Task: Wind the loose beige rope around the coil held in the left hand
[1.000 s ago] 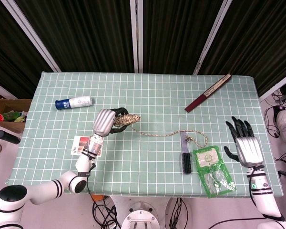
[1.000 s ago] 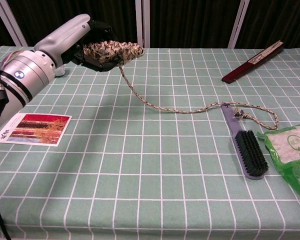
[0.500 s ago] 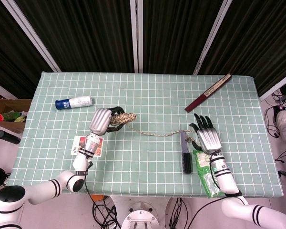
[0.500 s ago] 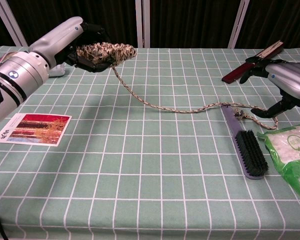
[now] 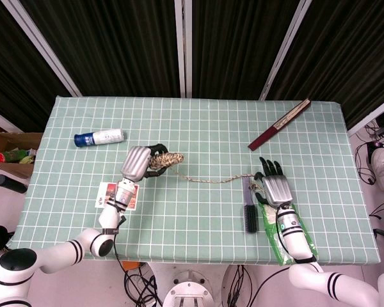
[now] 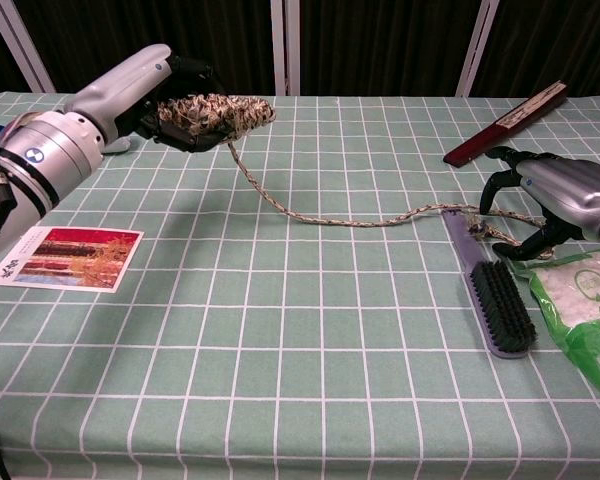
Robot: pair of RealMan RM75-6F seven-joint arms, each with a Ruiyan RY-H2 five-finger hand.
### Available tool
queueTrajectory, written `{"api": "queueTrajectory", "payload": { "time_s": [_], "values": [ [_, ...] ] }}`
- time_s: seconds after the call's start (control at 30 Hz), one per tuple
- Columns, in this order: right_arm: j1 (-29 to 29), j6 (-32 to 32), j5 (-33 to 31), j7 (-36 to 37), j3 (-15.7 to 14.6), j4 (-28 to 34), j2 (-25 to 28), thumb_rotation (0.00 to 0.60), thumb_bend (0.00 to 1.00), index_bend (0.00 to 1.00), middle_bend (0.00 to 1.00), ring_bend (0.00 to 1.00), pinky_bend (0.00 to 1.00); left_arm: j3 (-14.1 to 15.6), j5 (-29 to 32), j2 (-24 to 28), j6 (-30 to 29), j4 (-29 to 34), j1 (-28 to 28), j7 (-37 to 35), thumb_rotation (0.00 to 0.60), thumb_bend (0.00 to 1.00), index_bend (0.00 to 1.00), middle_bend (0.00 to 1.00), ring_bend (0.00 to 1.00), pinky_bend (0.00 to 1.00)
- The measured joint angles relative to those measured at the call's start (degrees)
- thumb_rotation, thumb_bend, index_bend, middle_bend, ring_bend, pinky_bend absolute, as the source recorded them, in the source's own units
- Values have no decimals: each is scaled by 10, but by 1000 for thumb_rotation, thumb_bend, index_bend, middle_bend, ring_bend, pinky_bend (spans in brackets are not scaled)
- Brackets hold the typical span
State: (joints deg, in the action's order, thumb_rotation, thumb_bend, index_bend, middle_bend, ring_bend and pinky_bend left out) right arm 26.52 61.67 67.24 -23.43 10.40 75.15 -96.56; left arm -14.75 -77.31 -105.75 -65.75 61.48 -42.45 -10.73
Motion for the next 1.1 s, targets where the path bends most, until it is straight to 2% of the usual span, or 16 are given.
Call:
{"api": "queueTrajectory", "payload": {
  "time_s": [0.3,1.1],
  "values": [
    [6,-1,-2,14,-2,-18,-10,600,323,424,0,0,0,-1,0,3,2,5,-1,-2,600,368,694,703,634,748],
    [14,-1,-9,26,-5,-46,-29,600,380,511,0,0,0,-2,5,6,10,4,-2,-2,600,368,696,703,634,748]
  ]
}}
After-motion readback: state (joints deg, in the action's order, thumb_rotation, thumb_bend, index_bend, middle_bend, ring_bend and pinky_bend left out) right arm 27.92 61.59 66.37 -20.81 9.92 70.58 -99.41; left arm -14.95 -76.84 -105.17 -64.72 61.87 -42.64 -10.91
